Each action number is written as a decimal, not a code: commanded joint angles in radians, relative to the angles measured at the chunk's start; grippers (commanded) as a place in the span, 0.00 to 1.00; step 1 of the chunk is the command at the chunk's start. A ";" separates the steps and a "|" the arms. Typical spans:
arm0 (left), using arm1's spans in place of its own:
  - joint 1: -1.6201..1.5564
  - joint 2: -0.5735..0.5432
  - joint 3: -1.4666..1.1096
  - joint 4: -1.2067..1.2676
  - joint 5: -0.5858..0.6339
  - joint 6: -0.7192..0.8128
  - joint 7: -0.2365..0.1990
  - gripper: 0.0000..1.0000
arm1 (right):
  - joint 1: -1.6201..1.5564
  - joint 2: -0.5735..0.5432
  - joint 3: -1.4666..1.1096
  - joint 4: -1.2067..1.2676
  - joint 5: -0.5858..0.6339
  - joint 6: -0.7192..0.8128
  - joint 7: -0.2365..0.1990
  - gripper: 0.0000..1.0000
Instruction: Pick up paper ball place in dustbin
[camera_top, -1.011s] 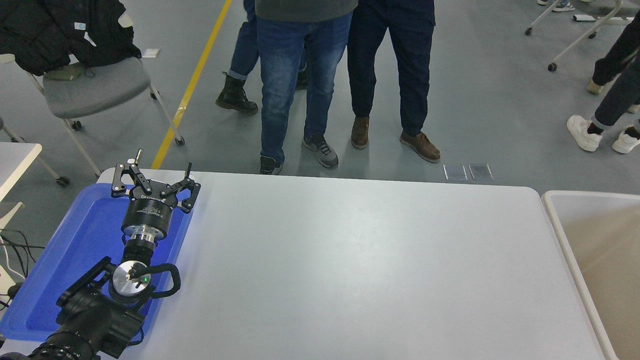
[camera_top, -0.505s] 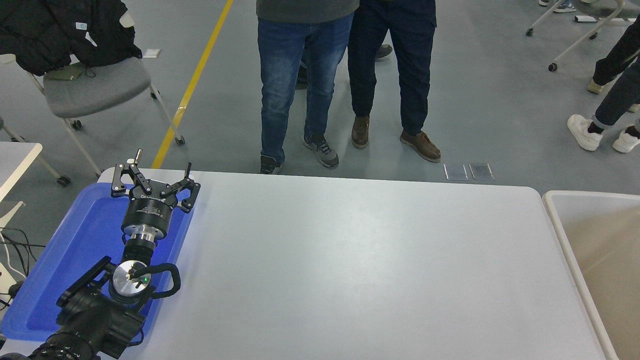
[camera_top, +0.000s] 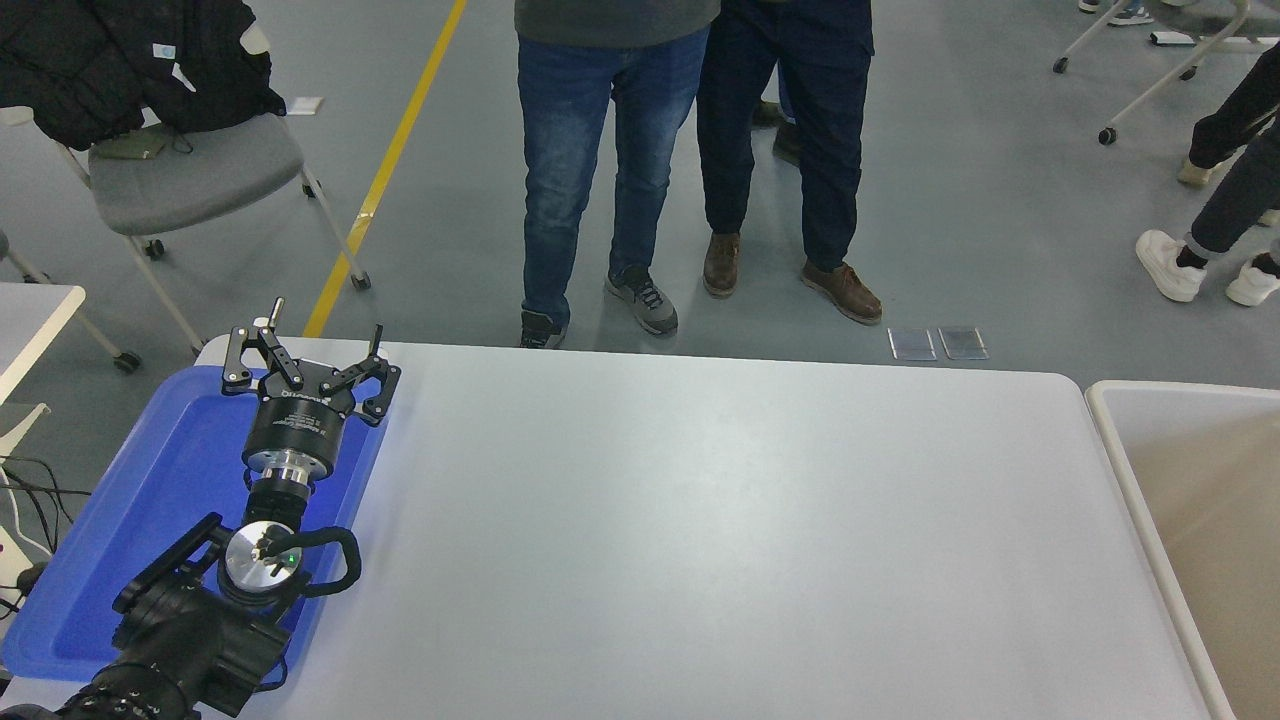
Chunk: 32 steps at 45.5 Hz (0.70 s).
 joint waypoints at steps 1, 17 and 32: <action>0.000 -0.001 0.000 0.000 0.000 0.000 0.000 1.00 | -0.088 0.088 0.005 -0.058 0.028 -0.140 0.000 0.00; 0.000 0.001 0.000 0.000 0.000 -0.002 0.000 1.00 | -0.195 0.215 0.008 -0.253 0.139 -0.178 0.000 0.00; 0.000 -0.001 0.000 0.000 0.000 0.000 0.000 1.00 | -0.220 0.223 0.016 -0.254 0.140 -0.229 0.000 0.00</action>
